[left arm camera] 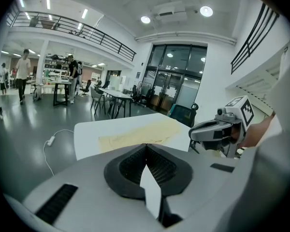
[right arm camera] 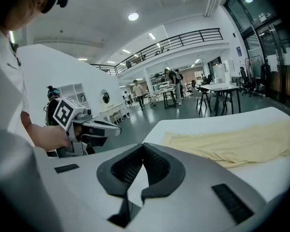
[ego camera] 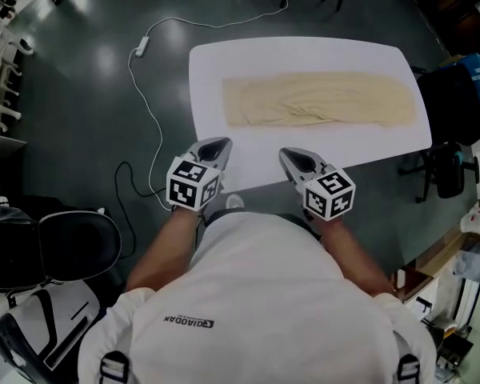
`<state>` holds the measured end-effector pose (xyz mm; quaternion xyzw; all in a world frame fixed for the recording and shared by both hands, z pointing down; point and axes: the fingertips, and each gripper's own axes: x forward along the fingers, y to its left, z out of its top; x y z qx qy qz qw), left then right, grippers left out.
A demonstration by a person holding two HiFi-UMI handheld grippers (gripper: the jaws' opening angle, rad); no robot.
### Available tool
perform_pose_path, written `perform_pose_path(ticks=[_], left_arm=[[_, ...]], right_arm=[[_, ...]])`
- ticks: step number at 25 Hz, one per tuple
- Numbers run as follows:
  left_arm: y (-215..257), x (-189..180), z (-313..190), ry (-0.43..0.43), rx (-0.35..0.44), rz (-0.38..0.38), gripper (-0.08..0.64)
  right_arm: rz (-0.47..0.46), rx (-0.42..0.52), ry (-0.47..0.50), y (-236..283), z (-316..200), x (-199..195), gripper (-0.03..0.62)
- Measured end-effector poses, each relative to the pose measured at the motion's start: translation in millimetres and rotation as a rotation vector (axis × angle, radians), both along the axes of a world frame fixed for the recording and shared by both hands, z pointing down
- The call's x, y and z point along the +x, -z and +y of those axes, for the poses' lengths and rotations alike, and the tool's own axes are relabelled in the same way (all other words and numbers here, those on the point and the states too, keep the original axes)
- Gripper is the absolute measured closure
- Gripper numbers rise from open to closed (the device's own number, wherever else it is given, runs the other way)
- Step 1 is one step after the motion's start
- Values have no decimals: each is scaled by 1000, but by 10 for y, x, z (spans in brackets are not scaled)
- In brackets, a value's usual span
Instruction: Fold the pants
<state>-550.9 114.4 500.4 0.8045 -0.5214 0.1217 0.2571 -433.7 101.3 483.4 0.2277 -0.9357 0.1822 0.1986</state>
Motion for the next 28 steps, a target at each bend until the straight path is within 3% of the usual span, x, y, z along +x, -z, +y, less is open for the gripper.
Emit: perform_pose_path(ticks=[11, 28], left_arm=[[-192, -47, -399, 17, -45, -15, 532], [-660, 157, -1373, 179, -182, -58, 532]], right_arm=[[2, -14, -14, -34, -337, 55, 575], [-33, -85, 77, -242, -1354, 482, 575]])
